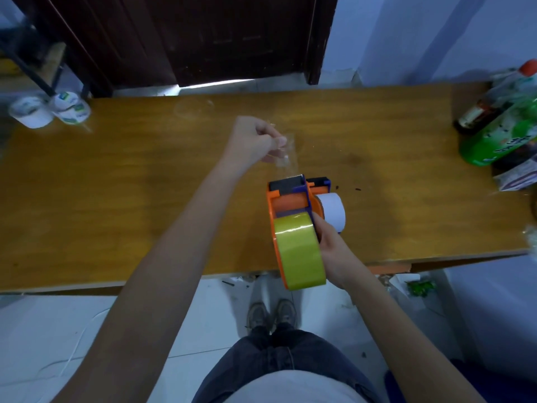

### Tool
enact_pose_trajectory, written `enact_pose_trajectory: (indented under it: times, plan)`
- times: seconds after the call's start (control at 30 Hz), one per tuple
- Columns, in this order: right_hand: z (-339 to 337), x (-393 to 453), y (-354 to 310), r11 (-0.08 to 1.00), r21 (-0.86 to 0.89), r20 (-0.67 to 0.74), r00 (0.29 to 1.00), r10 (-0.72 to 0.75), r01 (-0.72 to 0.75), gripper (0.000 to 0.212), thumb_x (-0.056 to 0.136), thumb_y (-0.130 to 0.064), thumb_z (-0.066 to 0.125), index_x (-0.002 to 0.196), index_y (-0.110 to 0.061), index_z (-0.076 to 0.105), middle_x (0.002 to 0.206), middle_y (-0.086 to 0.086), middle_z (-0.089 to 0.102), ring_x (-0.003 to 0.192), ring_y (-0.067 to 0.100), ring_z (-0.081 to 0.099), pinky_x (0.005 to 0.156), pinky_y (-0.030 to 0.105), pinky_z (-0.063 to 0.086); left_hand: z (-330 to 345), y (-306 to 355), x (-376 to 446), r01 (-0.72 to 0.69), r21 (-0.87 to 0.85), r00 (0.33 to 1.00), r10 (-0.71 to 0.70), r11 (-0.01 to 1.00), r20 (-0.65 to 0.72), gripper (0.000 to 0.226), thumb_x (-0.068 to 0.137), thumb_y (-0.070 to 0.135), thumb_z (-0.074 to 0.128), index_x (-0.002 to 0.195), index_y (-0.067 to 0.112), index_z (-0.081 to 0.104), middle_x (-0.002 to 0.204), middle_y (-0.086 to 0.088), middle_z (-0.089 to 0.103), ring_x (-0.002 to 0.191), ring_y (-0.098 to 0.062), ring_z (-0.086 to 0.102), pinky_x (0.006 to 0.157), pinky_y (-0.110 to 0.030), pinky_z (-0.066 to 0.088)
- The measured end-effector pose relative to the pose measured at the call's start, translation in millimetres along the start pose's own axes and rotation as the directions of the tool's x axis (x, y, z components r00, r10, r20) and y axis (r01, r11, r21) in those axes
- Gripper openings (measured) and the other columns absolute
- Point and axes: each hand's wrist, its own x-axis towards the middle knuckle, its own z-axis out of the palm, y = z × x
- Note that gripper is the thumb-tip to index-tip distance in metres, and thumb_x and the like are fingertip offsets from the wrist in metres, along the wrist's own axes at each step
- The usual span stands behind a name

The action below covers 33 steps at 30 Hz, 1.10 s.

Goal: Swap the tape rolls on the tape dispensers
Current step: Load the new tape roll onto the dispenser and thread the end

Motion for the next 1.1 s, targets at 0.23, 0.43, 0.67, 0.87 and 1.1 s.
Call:
enact_pose_trajectory:
  times: [0.23,0.43,0.67,0.87,1.1]
  plan:
    - [-0.1,1.7,-14.5,0.989,0.130,0.107,0.992,0.064,-0.077,0.078,0.042,-0.054,0.087,0.105,-0.021,0.057,0.080,-0.006,0.074,0.075,0.010,0.070,0.066,0.029,0.058,-6.5,-18.7,1.3,0.315,-0.263,0.948,-0.288,0.912,0.136,0.005,0.084,0.001,0.062,0.080,0.005,0.064,0.060,0.001,0.071,0.049,-0.008,0.067,0.048,-0.022,0.055]
    - [1.3,17.1,-19.7,0.975,0.176,0.092,0.988,0.122,-0.136,0.059,0.049,-0.039,0.083,0.098,-0.018,0.058,0.071,-0.007,0.072,0.066,0.007,0.068,0.063,0.025,0.056,14.6,-54.9,-22.9,0.650,-0.381,0.754,-0.497,0.658,0.428,0.018,0.092,0.017,0.043,0.083,0.011,0.058,0.075,-0.005,0.067,0.069,-0.017,0.065,0.069,-0.031,0.051]
    - [16.2,21.7,-15.4,0.922,0.329,0.082,0.979,0.185,-0.202,0.068,0.032,-0.039,0.093,0.085,-0.018,0.055,0.053,-0.010,0.068,0.050,0.001,0.065,0.049,0.017,0.053,35.2,-67.9,-43.5,0.586,-0.682,0.792,-0.487,0.438,0.368,0.064,0.094,0.016,0.042,0.033,0.009,0.061,0.037,-0.003,0.057,0.029,-0.014,0.055,0.032,-0.015,0.043]
    - [19.3,26.7,-8.5,0.907,0.360,0.094,0.976,0.198,-0.218,0.045,0.045,-0.022,0.093,0.081,-0.016,0.066,0.057,-0.005,0.070,0.052,0.007,0.068,0.049,0.022,0.055,29.9,-77.5,-48.7,0.609,-0.663,0.763,-0.548,0.434,0.342,0.045,0.091,0.031,0.052,0.051,0.012,0.059,0.036,-0.001,0.056,0.026,-0.012,0.051,0.029,-0.015,0.038]
    - [18.7,45.6,-3.3,0.877,0.384,-0.082,0.935,0.345,-0.290,0.027,0.095,-0.001,0.042,0.075,-0.015,0.052,0.040,-0.010,0.060,0.038,-0.001,0.057,0.045,0.013,0.048,35.4,-98.2,-67.3,0.429,-0.812,0.882,-0.379,0.396,0.281,0.042,0.089,0.052,0.046,0.100,0.016,0.065,0.092,-0.002,0.069,0.080,-0.016,0.066,0.072,-0.032,0.053]
